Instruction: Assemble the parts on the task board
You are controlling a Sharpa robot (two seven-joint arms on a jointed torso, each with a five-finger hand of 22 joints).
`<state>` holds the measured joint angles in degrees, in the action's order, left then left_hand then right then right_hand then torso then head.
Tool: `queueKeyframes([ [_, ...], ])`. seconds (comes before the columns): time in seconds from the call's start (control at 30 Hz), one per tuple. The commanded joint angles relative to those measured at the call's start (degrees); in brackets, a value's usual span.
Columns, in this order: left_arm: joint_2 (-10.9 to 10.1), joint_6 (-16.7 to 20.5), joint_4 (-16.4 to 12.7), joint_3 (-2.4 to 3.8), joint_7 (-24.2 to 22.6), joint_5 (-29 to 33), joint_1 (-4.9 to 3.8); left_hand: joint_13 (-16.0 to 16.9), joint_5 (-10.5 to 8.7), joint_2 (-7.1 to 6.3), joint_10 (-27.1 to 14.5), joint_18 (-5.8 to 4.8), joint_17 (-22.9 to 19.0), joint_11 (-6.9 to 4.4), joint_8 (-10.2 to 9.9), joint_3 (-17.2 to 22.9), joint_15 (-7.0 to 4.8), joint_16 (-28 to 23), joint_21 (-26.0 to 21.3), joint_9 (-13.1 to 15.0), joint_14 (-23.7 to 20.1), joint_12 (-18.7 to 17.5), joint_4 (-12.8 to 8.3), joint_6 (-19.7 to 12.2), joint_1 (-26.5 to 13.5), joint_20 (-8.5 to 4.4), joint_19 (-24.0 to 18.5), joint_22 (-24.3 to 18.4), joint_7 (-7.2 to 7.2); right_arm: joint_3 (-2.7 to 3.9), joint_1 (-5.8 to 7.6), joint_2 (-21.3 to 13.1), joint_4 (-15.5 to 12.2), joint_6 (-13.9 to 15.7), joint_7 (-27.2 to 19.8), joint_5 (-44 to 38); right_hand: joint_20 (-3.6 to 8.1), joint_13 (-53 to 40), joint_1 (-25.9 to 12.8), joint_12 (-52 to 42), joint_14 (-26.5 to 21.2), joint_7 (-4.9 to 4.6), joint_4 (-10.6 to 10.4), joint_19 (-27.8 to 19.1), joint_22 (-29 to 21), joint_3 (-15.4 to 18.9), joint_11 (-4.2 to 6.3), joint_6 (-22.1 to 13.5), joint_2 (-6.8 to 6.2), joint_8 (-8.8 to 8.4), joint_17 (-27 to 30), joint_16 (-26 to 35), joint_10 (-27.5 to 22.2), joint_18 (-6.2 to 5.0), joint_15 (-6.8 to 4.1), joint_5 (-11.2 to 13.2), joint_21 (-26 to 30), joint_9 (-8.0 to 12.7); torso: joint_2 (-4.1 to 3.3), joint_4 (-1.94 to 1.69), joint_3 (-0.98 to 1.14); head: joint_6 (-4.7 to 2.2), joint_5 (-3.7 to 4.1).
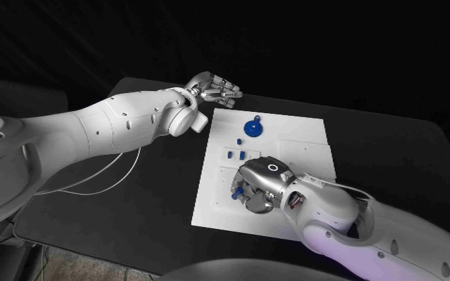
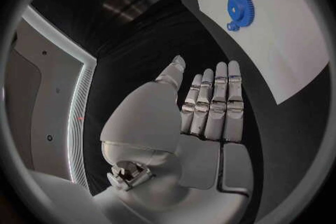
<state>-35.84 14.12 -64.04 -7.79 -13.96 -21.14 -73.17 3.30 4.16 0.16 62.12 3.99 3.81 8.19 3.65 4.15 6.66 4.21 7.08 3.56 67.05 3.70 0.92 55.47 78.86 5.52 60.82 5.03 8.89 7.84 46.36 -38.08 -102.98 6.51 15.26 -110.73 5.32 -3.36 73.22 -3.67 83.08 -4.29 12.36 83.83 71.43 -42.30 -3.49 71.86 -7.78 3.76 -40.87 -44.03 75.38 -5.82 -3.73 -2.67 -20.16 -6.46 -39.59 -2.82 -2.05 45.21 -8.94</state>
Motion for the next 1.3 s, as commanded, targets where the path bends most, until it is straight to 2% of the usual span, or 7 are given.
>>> queueKeyframes([
  [0.03,0.05,-0.74,-0.06,0.07,-0.26,-0.01,-0.03,0.05,-0.17,0.59,-0.38,-0.11,0.08,-0.09,-0.13,-0.28,0.16,-0.10,-0.22,-0.05,-0.26,-0.07,0.07,-0.12,0.19,0.43,-0.05,-0.05,0.04,-0.05,-0.08,0.10,0.03,-0.01,0.84,-1.32,0.35,-0.40,-0.08,-0.48,0.05,-0.02,-0.01,1.20,0.04,-0.34,2.63,0.26,0.30,-0.08,-0.05,0.31,4.68,-0.68,-0.53,-0.21,0.01,-0.09,0.00,0.00,-0.03,0.03,0.01],
  [0.6,0.14,-0.95,-0.07,0.07,-0.10,-0.05,-0.03,0.05,-0.21,0.62,-0.47,-0.10,0.08,-0.06,-0.12,-0.38,0.19,-0.13,-0.27,-0.05,-0.35,-0.07,-0.02,-0.22,0.22,0.46,-0.07,-0.11,0.05,-0.11,-0.09,1.04,0.44,-1.08,-0.02,-0.62,0.32,-0.41,-0.13,-0.45,0.01,-0.03,-0.04,1.22,0.44,-0.23,2.62,0.27,0.27,-0.08,-0.09,0.30,4.65,-0.67,-0.52,-0.25,0.31,-0.13,-0.02,0.03,0.00,0.15,0.06],
  [0.8,0.25,-1.06,-0.06,0.07,-0.05,-0.10,-0.03,0.05,-0.18,0.68,-0.55,-0.08,0.08,-0.04,-0.13,-0.45,0.22,-0.13,-0.32,-0.05,-0.41,-0.07,-0.07,-0.33,0.23,0.50,-0.08,-0.15,0.07,-1.05,-0.09,1.86,0.96,-1.14,-0.46,-0.08,0.30,-0.41,-0.13,-0.46,-0.01,-0.05,-0.03,1.21,0.43,-0.12,2.61,0.23,0.32,-0.08,-0.04,0.35,4.58,-0.70,-0.50,-0.27,0.69,-0.13,0.01,-0.01,-0.03,0.19,0.40],
  [0.97,0.27,-1.16,-0.06,0.07,0.03,-0.13,-0.03,0.05,-0.18,0.68,-0.55,-0.08,0.08,-0.04,-0.13,-0.45,0.22,-0.13,-0.32,-0.05,-0.41,-0.07,-0.07,-0.33,0.23,0.50,-0.08,-0.15,0.07,-1.55,-0.10,2.15,1.23,-0.91,-0.58,0.05,0.27,-0.38,-0.20,-0.40,-0.02,-0.11,0.01,1.20,0.41,-0.05,2.54,0.07,0.24,-0.11,0.04,0.41,4.40,-0.75,-0.47,-0.37,1.06,-0.09,0.00,0.01,-0.03,0.23,0.40],
  [1.3,0.21,-0.69,-0.08,0.07,-0.28,-0.17,-0.02,0.05,-0.18,0.68,-0.55,-0.08,0.08,-0.04,-0.13,-0.45,0.22,-0.13,-0.32,-0.05,-0.41,-0.07,-0.07,-0.33,0.23,0.50,-0.08,-0.15,0.07,-1.86,-0.23,1.85,1.79,-0.15,-0.63,0.11,0.11,-0.36,-0.73,-0.32,-0.04,-0.30,0.36,1.41,0.50,2.02,2.43,-0.38,-0.05,-0.12,0.36,0.34,3.71,-0.77,-0.36,-2.04,1.81,0.34,0.01,0.02,0.00,0.26,0.39],
])
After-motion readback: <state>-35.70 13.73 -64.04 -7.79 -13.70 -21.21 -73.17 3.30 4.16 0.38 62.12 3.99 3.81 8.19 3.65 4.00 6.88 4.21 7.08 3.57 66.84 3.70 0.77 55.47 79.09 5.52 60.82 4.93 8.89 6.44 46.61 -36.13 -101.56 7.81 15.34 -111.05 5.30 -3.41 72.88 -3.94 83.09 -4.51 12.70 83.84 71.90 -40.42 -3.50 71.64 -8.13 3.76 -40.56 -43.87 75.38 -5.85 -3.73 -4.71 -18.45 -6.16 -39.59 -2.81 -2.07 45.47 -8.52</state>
